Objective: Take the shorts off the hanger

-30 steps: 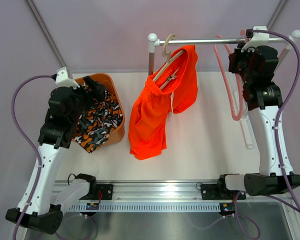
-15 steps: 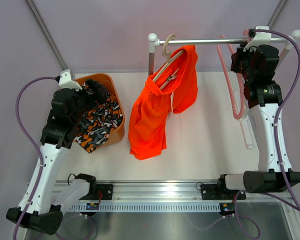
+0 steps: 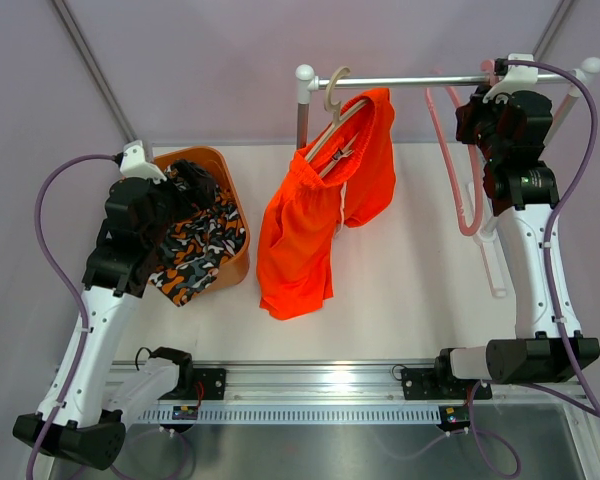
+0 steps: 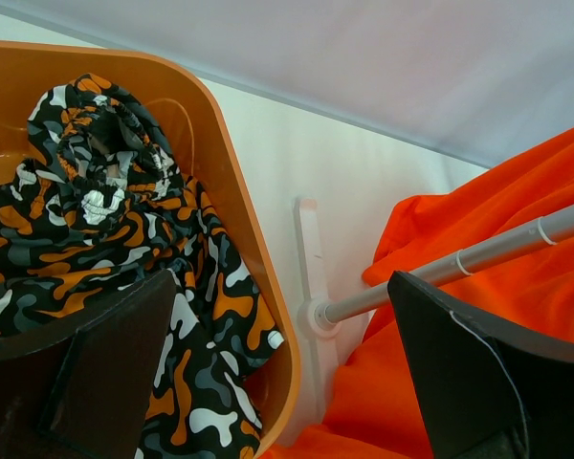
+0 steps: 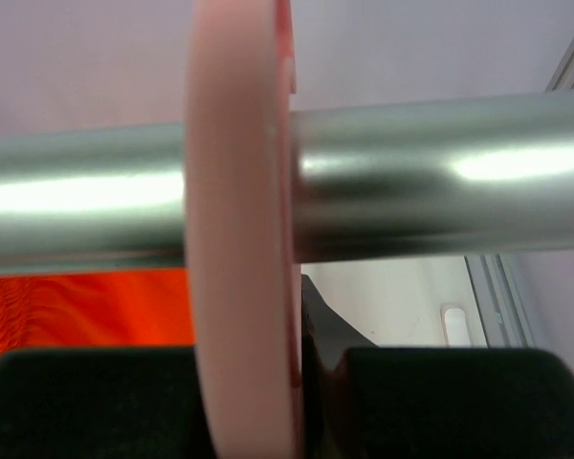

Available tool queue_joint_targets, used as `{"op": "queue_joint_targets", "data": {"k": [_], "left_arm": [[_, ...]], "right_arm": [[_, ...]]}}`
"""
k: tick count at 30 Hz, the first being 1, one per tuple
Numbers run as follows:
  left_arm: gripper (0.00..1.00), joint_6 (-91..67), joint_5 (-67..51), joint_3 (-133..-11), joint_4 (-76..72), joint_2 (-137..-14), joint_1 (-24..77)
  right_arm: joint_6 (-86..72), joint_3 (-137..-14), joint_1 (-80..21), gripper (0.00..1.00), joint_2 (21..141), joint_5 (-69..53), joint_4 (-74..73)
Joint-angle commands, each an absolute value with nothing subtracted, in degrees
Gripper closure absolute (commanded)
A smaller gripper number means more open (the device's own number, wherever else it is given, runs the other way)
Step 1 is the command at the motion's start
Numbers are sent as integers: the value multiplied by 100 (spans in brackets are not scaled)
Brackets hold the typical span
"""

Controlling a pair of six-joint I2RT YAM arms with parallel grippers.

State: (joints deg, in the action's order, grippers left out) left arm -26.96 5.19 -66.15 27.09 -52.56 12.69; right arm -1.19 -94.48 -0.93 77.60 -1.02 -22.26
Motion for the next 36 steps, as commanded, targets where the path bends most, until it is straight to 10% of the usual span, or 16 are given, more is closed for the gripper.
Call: {"op": "queue_joint_targets", "data": {"k": [1, 36], "left_arm": [[1, -2610, 378, -6583, 2426, -5203, 1283], [1, -2593, 448, -6557, 2461, -5221, 1292]], "right_arm": [[-237, -9360, -53, 100, 7708, -202, -2285], [-545, -9475, -53, 52, 7304, -290, -2619]]}}
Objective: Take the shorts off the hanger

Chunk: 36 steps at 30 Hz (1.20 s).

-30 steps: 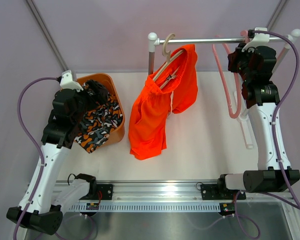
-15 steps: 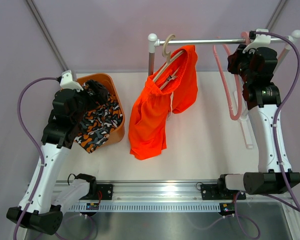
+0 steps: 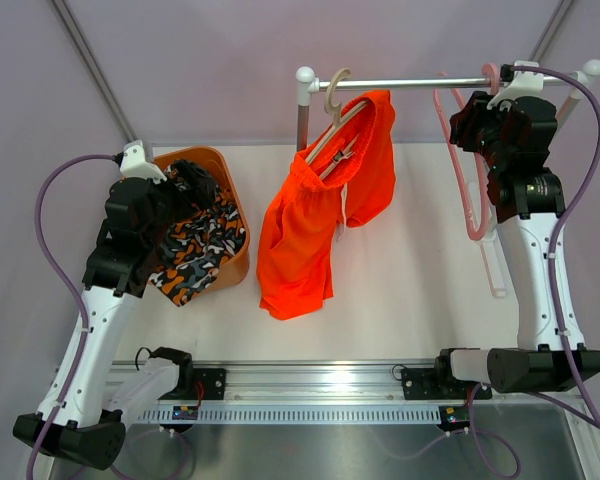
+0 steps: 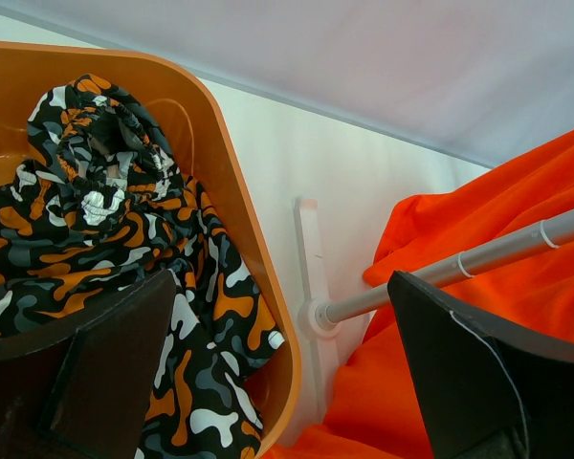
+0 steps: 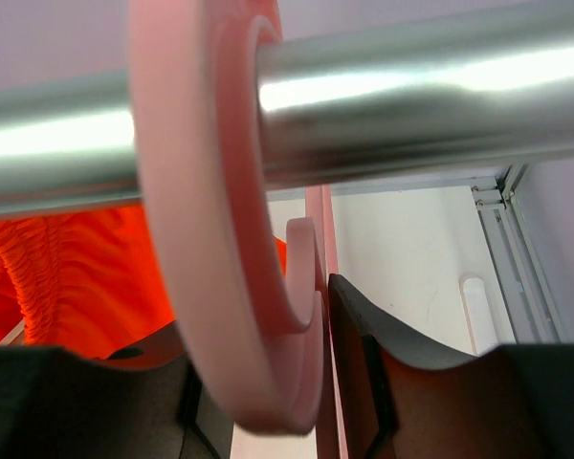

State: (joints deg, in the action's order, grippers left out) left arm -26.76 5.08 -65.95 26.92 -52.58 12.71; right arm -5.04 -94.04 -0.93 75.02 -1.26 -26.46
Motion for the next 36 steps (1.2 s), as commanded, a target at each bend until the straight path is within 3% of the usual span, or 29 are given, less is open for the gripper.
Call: {"op": "queue_joint_targets", "data": {"k": [1, 21, 36], "left_arm": [[1, -2593, 448, -6548, 2452, -5221, 1292], [1, -2575, 431, -6539, 2461, -5212, 1336], [1, -2575, 440, -6592, 2505, -5186, 1397]], "right_arm": [[-554, -9466, -53, 52, 7295, -290, -2610], [-1054, -9835, -53, 24, 6478, 1046, -3997], [-1819, -10819, -692, 31, 6064, -818, -5160]]}}
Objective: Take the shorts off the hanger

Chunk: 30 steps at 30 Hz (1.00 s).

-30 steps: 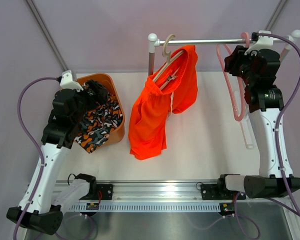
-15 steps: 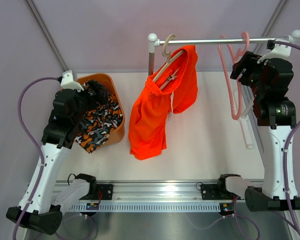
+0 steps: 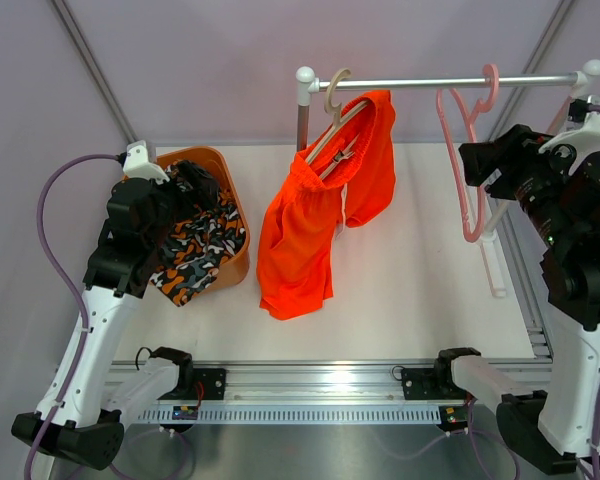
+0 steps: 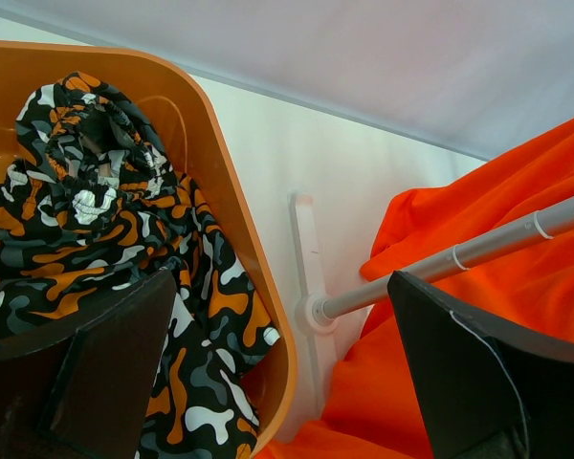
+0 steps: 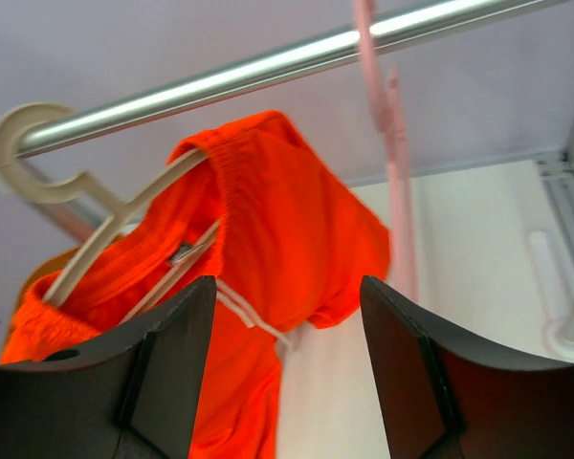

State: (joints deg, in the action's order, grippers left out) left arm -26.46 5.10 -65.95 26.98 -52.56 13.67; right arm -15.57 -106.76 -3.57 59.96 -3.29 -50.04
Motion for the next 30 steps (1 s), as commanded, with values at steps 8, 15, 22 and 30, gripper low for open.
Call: {"op": "queue_joint_targets", "data": {"k": [8, 15, 22, 30], "left_arm": [[1, -2566, 474, -6574, 2513, -5194, 1415], [1, -2531, 518, -6574, 2522, -5177, 1415], [1, -2461, 571, -6565, 2540, -5142, 1415], [1, -2461, 536, -6548, 2514, -5124, 1415]], "right_arm": [[-1881, -11162, -2767, 31, 7118, 604, -4975], [-1881, -11697, -3717, 30, 8093, 1467, -4483], [-1846, -11752, -4254, 28, 8569, 2407, -3763], [-1854, -11075, -4395, 26, 8560, 3076, -2734]]}}
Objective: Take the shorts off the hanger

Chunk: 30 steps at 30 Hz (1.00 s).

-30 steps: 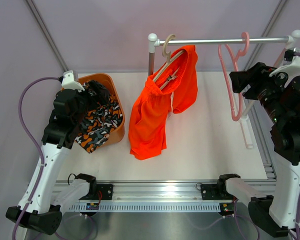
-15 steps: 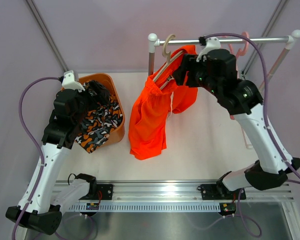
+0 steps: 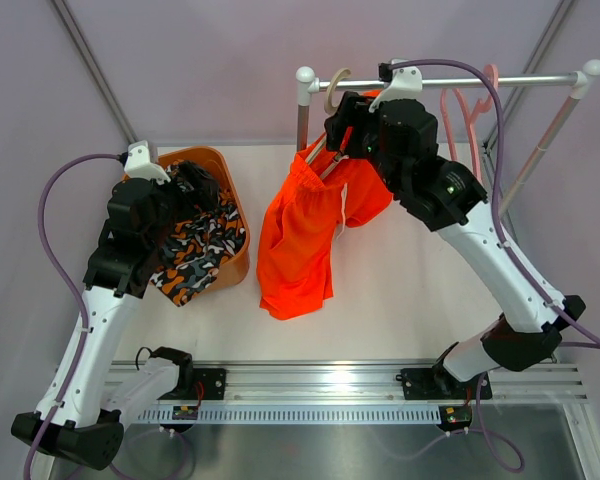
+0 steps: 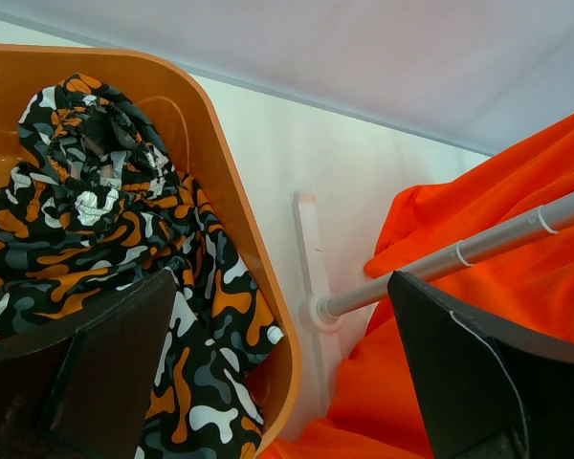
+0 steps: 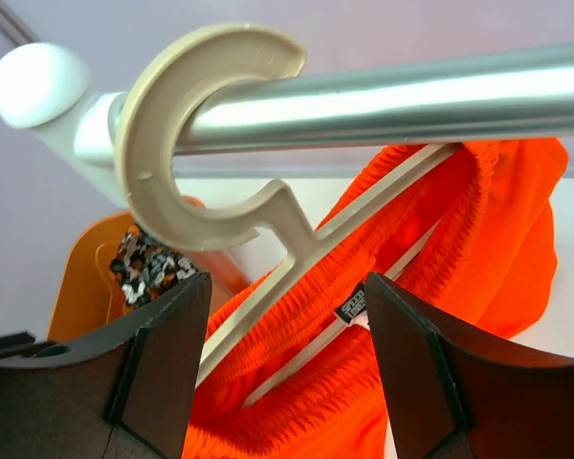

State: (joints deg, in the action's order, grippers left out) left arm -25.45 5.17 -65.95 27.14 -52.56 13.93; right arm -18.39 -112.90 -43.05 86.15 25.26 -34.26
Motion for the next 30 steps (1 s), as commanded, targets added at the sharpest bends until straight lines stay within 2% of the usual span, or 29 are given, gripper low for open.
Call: {"op": "queue_joint_targets", "data": {"k": [1, 21, 27, 30], "left_arm": [[1, -2461, 536, -6539, 2522, -5133, 1415], [1, -2452, 519, -6504, 2496, -5142, 1415], [1, -2470, 492, -6495, 2496, -5159, 1415], [1, -2461, 483, -6495, 2479, -5177, 1415]], "right_arm": [[-1863, -11066, -4403, 26, 8604, 3102, -2690], [-1899, -11294, -4482, 25, 9290, 3577, -2523], [-1881, -11128, -4491, 36, 9194, 3709, -2461], [-1820, -10961, -4491, 45, 9036, 3779, -2426]]}}
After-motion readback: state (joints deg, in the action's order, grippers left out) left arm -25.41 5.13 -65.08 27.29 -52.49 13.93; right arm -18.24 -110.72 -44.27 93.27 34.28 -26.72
